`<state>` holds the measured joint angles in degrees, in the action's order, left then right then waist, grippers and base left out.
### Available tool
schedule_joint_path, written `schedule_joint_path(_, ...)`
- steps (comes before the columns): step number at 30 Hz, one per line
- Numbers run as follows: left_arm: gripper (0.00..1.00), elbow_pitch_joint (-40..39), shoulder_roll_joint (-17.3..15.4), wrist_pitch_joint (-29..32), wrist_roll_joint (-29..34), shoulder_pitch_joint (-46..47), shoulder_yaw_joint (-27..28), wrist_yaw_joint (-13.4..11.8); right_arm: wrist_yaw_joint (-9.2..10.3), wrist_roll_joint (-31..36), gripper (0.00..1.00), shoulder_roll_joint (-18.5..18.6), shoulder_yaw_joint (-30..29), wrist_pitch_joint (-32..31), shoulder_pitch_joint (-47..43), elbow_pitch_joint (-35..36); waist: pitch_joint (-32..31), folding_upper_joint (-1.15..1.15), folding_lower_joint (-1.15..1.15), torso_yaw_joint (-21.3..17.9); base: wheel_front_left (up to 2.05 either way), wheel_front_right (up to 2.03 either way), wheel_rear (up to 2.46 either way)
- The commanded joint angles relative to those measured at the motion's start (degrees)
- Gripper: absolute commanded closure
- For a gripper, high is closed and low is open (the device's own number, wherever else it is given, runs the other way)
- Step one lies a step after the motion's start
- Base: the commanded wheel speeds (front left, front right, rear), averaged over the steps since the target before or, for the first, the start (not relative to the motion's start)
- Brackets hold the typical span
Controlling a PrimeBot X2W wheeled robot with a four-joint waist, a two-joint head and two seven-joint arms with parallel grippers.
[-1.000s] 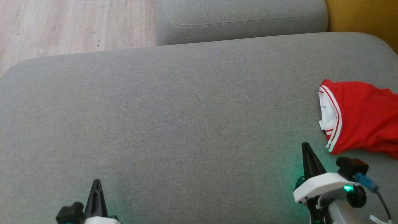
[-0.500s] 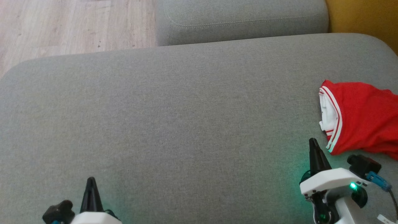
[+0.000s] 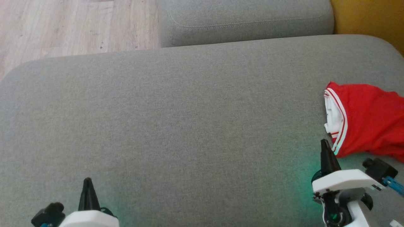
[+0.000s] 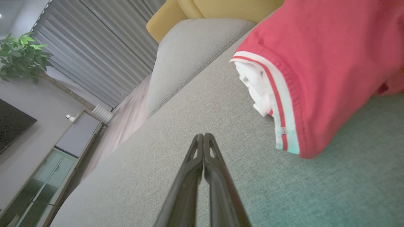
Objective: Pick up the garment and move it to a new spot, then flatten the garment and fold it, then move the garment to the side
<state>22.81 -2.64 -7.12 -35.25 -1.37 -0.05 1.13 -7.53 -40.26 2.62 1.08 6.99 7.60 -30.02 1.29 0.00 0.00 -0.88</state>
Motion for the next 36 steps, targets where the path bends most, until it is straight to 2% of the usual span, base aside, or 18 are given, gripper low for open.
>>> schedule_joint_path(1,1.00,-2.18,-0.15,0.41,-2.16,2.96,1.26,0.38,0.02,-2.06,1.00,0.17,-0.20,-0.49,1.81,2.65,-0.03,0.00,0.00,0.02,0.00,0.00,0.00)
schedule_joint_path(36,1.00,-5.03,-0.19,6.14,-25.88,4.96,3.57,2.97,0.03,-23.66,1.00,0.21,-3.41,-6.12,0.41,8.43,-0.50,0.00,0.00,0.39,0.00,0.00,0.00)
